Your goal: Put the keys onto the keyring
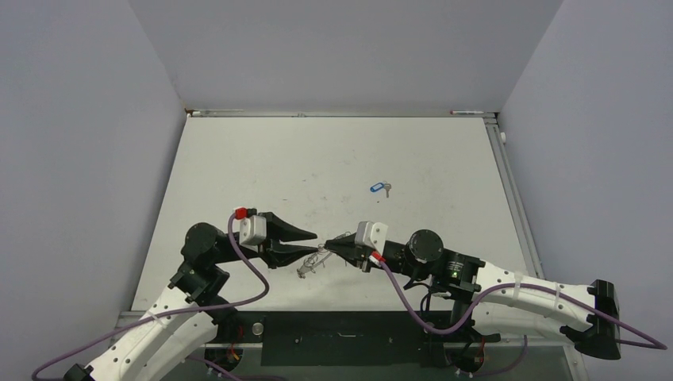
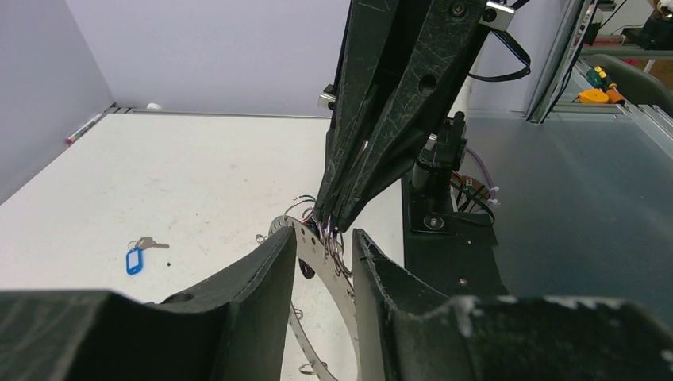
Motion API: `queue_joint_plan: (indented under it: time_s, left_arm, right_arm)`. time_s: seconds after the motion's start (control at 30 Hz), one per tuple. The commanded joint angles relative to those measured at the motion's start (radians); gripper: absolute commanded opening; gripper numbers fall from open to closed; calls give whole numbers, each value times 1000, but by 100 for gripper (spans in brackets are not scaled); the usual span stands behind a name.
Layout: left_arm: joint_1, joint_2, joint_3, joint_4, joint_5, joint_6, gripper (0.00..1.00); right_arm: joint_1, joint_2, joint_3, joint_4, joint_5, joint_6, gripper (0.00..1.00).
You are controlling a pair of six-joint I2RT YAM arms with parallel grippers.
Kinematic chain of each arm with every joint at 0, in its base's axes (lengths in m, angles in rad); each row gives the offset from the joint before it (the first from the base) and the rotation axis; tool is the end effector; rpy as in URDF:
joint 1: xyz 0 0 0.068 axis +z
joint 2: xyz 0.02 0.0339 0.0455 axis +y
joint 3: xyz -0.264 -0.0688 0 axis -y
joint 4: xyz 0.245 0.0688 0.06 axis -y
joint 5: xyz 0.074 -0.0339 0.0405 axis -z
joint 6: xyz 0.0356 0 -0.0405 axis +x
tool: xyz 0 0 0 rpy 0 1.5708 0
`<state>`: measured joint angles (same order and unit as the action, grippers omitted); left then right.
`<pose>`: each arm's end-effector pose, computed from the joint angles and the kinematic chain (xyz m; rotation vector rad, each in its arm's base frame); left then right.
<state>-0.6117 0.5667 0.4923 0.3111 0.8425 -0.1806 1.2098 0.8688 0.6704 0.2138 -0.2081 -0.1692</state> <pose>0.1002 -0.1027 0.3198 1.0227 1.1362 -1.2003 0.0674 0.1994 0.3273 -1.1718 1.1492 0.9719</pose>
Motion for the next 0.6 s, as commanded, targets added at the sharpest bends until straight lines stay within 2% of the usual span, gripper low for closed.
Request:
queue_joint_plan:
  time_s: [0.0,0.17,0.57]
  left_arm:
    - [6,14,9,35,1,-4,28]
    - [1,47,16,41,10,-9,23]
    - [-20,64,9,69,49,-25,19]
  right_arm:
    - [-5,-4,58,70,-4,-6,5]
    - [-4,-2,63,72,-19,-3,5]
    - [-4,4,58,93,-57,8,5]
